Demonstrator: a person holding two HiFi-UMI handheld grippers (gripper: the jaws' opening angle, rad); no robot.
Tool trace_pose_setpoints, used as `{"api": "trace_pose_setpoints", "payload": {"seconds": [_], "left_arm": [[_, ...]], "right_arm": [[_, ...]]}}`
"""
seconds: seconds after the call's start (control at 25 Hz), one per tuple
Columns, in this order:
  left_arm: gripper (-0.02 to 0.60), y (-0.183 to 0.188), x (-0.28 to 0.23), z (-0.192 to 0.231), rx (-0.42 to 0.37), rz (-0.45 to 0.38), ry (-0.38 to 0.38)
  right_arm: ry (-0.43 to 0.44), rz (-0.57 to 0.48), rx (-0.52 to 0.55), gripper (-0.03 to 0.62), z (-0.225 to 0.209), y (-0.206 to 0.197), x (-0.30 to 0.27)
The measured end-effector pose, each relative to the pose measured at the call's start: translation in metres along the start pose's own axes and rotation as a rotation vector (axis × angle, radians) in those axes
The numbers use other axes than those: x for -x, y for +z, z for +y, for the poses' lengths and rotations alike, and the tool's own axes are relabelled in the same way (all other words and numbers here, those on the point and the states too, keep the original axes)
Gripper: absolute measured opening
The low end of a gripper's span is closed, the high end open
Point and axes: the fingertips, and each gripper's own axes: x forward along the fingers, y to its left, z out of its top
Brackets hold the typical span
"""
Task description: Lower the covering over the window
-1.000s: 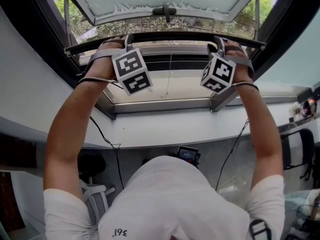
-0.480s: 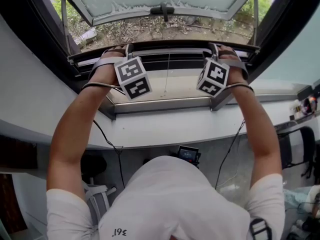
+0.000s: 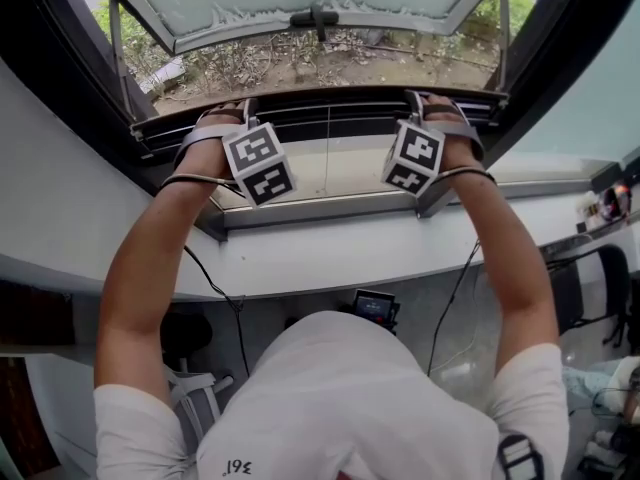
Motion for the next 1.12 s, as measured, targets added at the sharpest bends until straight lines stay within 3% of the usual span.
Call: {"api": "trace_pose_setpoints", "payload": {"seconds": [0.72,1.12], "left_arm": [[0.218,-0.007,-0.023,-0.031,0.004,0.023,-0.072],[0.221,-0.007,-0.032,-0.037,0.014,0.017,-0.065]], "right_arm": [[0.078,0.031,-0.01,0.143,0.037,-0.004,-0.016],[0.067,0.037,-0.02,0.143,0.045,-0.005,-0.023]]}}
